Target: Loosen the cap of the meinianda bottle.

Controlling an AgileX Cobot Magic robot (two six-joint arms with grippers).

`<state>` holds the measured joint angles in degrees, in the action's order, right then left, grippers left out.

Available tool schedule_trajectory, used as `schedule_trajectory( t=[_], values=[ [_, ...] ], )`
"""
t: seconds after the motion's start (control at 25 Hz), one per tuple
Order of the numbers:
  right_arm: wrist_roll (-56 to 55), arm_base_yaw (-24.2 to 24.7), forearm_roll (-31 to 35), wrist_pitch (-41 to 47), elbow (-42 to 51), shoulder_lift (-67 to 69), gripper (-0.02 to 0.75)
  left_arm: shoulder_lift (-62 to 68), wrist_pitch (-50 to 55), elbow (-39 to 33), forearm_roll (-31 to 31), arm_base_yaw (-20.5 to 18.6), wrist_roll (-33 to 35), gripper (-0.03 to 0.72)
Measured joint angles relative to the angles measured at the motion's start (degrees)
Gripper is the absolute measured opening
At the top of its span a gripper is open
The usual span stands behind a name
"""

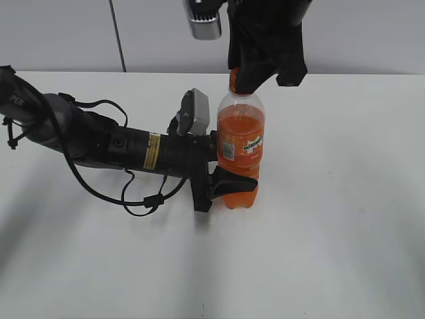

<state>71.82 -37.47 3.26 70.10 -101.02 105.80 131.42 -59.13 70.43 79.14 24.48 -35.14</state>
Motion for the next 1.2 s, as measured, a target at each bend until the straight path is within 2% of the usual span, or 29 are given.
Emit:
schedule_trajectory(
  t=[0.24, 1.2],
  values=[
    [4.8, 0.0, 0.3, 0.0, -0.1, 0.0, 0.272, 0.0, 0.0, 0.0, -0.1, 0.0, 0.0, 0.4],
    [5.3, 0.0, 2.8, -0.1, -0.1, 0.0, 0.272, 0.0, -0.4, 0.0, 0.4, -0.1, 0.4, 0.399]
  ],
)
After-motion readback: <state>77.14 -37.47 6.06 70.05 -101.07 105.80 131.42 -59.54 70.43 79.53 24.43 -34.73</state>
